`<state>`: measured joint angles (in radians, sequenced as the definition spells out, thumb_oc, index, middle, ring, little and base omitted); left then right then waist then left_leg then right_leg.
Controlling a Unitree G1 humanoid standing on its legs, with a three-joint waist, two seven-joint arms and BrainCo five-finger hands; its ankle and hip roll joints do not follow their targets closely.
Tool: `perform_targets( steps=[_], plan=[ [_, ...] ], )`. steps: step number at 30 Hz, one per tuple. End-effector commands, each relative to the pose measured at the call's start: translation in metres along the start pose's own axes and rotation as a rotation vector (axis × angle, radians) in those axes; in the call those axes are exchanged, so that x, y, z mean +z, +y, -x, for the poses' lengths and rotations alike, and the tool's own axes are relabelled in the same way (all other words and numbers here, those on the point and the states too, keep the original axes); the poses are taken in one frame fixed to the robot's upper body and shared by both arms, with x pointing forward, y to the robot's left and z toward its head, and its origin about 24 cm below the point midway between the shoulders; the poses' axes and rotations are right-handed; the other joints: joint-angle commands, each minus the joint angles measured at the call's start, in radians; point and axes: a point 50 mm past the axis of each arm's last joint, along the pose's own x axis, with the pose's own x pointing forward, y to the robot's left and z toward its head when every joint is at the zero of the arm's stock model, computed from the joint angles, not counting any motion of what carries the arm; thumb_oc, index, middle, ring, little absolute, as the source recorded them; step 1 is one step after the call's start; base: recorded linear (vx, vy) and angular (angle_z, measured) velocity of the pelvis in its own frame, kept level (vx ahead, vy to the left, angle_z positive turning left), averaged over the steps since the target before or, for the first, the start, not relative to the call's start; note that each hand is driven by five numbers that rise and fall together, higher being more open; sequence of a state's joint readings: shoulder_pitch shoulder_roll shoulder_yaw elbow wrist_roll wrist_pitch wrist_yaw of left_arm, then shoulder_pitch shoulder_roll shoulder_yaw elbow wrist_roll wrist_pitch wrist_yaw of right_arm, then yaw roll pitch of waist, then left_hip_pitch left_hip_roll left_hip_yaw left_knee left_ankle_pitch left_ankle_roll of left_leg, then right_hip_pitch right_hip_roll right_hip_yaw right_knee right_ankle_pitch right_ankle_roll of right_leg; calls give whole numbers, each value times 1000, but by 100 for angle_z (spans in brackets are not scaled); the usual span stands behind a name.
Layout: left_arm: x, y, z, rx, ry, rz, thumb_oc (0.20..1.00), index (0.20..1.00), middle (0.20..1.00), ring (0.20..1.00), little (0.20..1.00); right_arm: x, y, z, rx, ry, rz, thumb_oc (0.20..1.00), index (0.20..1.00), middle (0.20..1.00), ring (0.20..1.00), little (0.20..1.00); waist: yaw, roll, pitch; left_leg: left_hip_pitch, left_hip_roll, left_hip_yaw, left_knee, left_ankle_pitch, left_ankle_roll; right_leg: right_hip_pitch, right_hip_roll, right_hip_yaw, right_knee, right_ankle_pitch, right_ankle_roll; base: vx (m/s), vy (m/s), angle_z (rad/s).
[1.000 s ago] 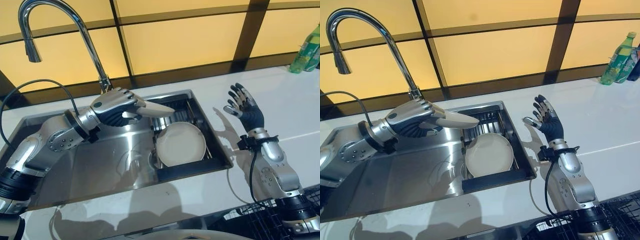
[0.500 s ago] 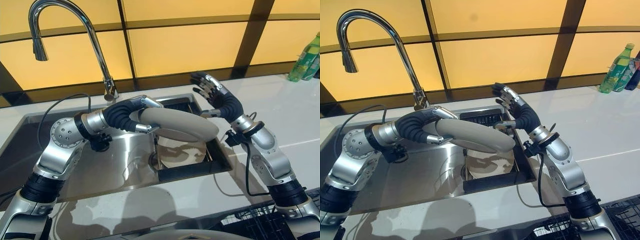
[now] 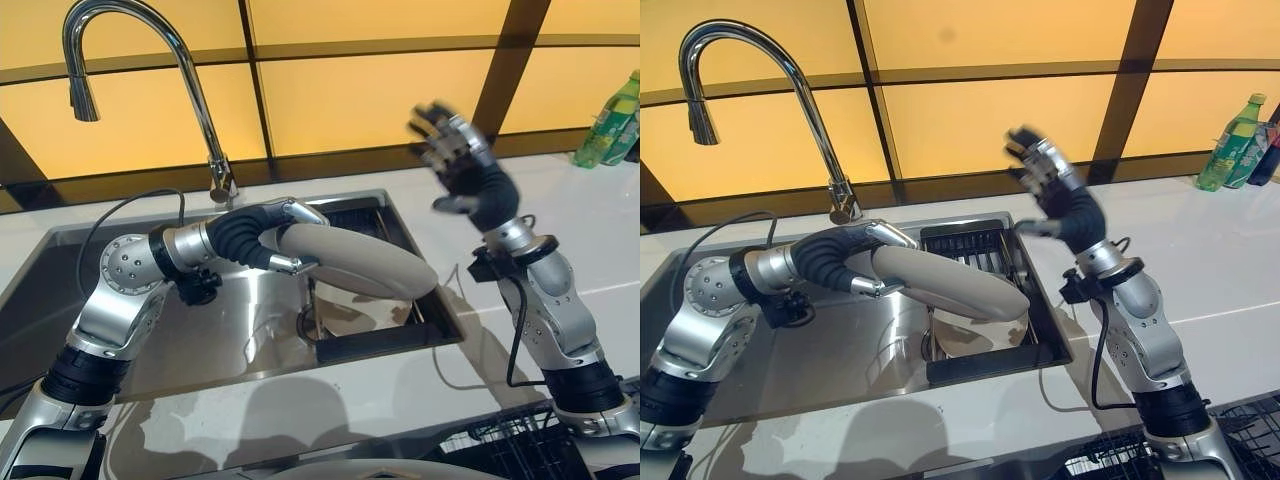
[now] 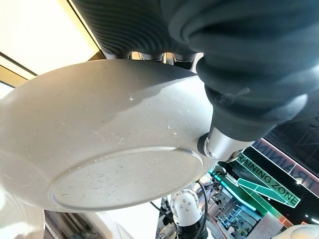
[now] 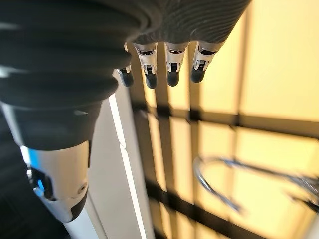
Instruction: Pick up plates and place into dishwasher.
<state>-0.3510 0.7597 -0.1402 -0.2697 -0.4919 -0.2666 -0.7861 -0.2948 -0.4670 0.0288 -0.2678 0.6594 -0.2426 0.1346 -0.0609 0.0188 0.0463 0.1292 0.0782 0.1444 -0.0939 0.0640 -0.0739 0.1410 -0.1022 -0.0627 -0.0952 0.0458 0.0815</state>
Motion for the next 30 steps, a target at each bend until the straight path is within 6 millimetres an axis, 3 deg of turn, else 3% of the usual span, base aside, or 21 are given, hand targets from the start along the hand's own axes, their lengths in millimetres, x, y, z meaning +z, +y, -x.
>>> perform_targets(
  steps=[1,5,9,14,23,30],
  plan=[
    [12,18,-3,49,-52,-58,200,200,200,200,200,44,-2,-15,-103,-316,-15,1000,1000,1000,1000,1000,14,-17,-34,32,18,-3,7,-57,12,-23,-45,-30,8,37,45,0,0,0],
    [14,22,-6,52,-50,-62,200,200,200,200,200,53,-9,-11,-215,-400,-40,1000,1000,1000,1000,1000,13,-10,-38,32,19,-1,7,-55,10,-23,-45,-32,8,38,45,0,0,0],
    [18,26,-6,99,-48,-112,200,200,200,200,200,43,-1,-14,-104,-298,-48,1000,1000,1000,1000,1000,12,-9,-36,31,20,-2,7,-51,8,-23,-46,-33,8,39,44,0,0,0],
    [18,41,6,220,-22,-199,200,200,200,200,200,25,16,-10,216,-97,-36,1000,1000,1000,1000,1000,8,-15,-41,33,23,5,8,-61,6,-22,-47,-40,9,25,47,0,0,0],
    [3,38,20,269,32,-185,200,200,200,200,200,16,11,-3,288,-36,-76,1000,1000,1000,1000,1000,-8,-20,-43,41,32,25,8,-61,2,-22,-45,-35,10,27,48,8,-1,-2],
    [0,37,18,262,27,-167,200,200,200,200,200,8,21,1,434,60,-45,1000,1000,1000,1000,1000,-15,-25,-42,47,33,34,10,-62,3,-21,-45,-26,11,26,48,11,-11,-8]
  ],
)
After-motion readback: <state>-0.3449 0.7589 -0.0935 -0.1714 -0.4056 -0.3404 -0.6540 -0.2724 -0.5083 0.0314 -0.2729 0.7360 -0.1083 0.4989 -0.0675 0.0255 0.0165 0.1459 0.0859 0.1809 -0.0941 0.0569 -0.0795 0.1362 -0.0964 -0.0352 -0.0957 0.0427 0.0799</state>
